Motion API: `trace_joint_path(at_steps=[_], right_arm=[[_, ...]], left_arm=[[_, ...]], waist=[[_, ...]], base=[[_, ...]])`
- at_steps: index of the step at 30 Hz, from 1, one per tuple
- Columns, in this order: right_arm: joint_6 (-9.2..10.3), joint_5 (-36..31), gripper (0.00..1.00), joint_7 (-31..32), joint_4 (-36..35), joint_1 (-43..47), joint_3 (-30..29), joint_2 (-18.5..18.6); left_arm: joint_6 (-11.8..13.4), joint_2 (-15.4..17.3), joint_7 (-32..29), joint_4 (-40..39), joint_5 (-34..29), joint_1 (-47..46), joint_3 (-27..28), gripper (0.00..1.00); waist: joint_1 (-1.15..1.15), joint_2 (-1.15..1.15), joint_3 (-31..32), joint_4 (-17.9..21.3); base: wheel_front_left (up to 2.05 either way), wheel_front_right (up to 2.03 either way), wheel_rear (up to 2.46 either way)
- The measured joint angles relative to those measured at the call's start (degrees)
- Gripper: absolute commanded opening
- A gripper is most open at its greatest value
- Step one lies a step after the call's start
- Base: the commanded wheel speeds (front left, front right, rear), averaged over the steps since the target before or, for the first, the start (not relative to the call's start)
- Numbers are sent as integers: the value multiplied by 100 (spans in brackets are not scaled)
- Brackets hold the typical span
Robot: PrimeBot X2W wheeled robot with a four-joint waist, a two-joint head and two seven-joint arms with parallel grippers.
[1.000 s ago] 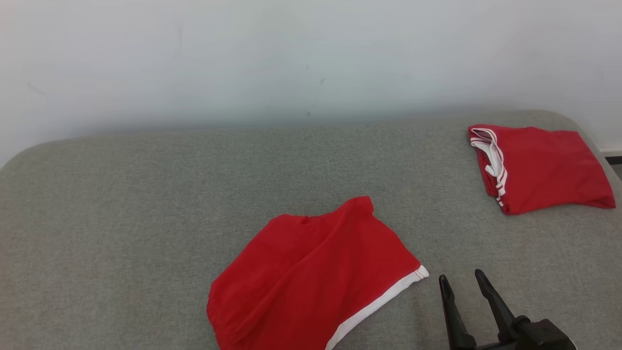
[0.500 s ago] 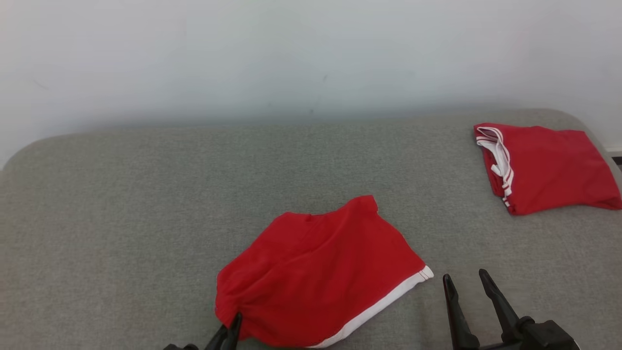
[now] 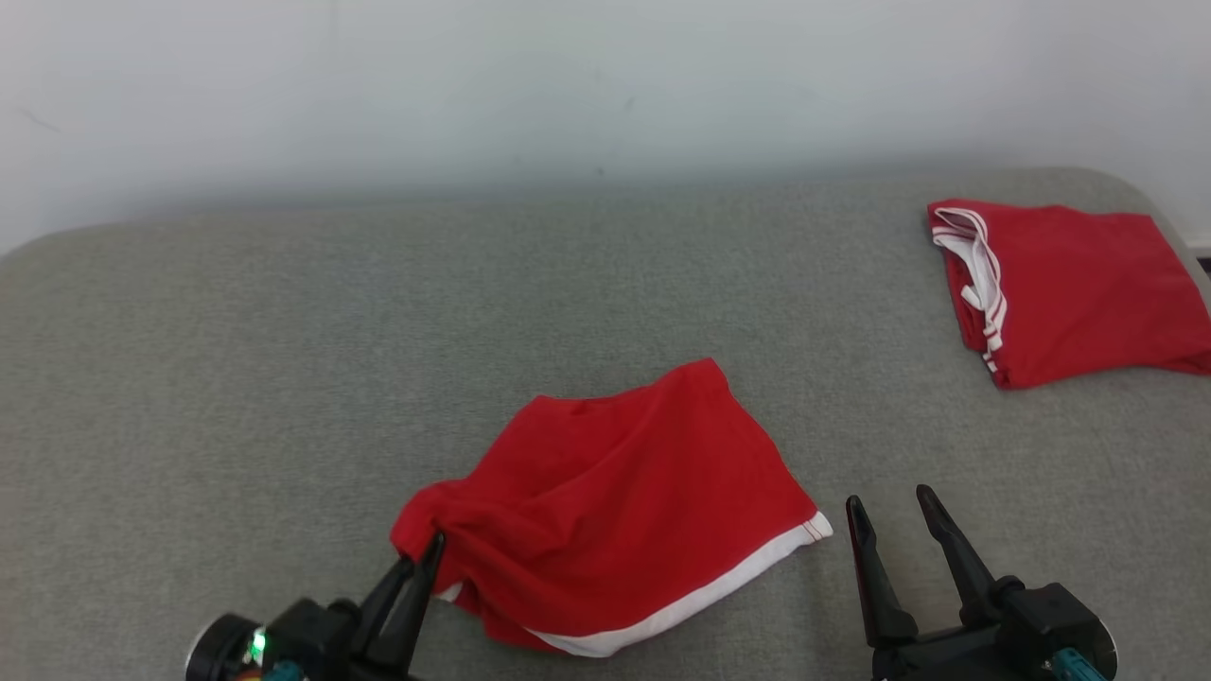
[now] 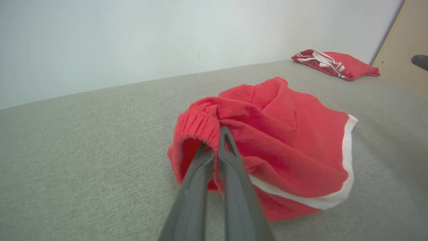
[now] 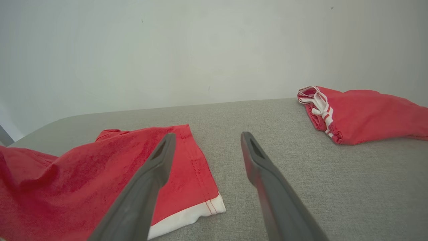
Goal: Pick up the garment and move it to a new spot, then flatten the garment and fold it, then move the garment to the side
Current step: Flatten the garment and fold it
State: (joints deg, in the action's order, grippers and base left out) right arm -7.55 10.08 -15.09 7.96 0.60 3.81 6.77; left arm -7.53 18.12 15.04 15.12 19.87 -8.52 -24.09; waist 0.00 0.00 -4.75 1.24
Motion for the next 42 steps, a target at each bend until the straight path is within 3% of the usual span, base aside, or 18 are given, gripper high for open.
trace_joint_path(at_steps=[12, 19, 20, 21, 22, 32, 42], right_arm=[[0, -60, 100, 0, 187, -218, -110, 44], [0, -101, 100, 0, 276, -275, -154, 37], [0, -102, 100, 0, 297, -276, -156, 30], [0, -103, 100, 0, 311, -277, -149, 18], [0, -104, 100, 0, 326, -277, -147, 7], [0, -34, 100, 0, 444, -119, -96, -36], [0, 44, 100, 0, 494, 190, -121, -122]], left_arm=[[0, 203, 0, 1029, 342, -1247, -299, 0], [0, 169, 1, 1649, 488, -1695, -109, 0], [1, 130, 1, 1718, 486, -1720, -78, 5], [0, 92, 1, 1769, 479, -1728, -86, 59], [0, 53, 0, 1802, 445, -1727, -94, 100], [1, -281, 1, 1515, 371, -1110, 215, 100], [-1, -536, 1, 1102, 366, -104, 29, 100]], waist=[[1, 0, -478, 420], [1, 0, -629, 536], [1, 0, -625, 527], [1, 0, -612, 515], [1, 0, -592, 501], [0, 0, -215, 295], [-1, 0, 227, -38]], base=[[0, 0, 0], [0, 0, 0], [0, 0, 0], [0, 0, 0], [0, 0, 0], [0, 0, 0], [0, 0, 0]])
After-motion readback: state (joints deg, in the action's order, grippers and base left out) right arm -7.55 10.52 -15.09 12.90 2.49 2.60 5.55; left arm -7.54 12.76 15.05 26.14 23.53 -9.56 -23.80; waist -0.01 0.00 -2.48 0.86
